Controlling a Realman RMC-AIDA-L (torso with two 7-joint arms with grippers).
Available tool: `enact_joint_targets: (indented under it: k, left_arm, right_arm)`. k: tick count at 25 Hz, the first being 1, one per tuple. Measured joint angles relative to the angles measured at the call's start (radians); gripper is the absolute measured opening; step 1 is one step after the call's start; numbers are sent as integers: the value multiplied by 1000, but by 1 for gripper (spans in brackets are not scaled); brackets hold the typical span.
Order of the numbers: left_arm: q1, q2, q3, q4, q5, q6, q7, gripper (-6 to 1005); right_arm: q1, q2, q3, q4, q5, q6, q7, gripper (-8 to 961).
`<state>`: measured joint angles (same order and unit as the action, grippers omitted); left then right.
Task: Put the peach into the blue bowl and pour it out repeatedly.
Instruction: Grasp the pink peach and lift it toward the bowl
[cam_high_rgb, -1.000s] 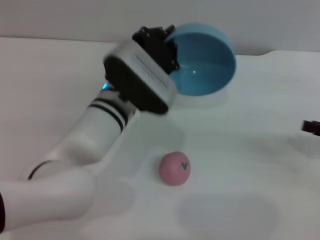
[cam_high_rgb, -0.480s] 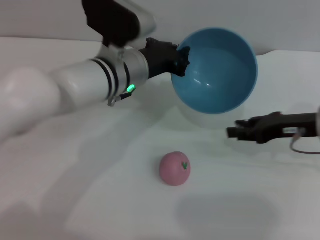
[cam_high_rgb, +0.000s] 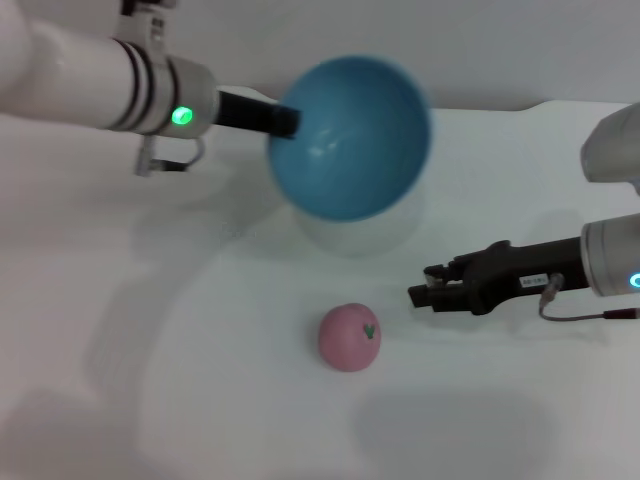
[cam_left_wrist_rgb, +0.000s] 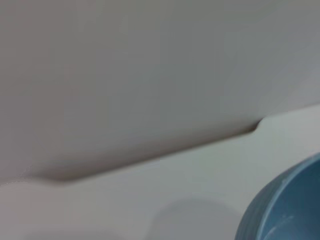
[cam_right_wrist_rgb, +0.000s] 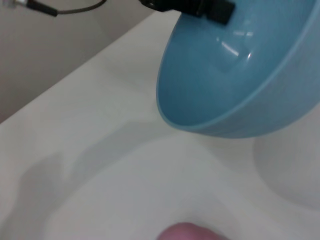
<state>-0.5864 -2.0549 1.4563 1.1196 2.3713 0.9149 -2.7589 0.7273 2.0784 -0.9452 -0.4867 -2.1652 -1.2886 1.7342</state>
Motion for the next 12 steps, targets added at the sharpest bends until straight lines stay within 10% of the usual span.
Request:
enact_joint_targets:
  k: [12]
  left_arm:
    - [-14,4,-160,108,113,294,-56,-1]
  right_arm:
    - [44,9,-309,111,305,130,-203,587]
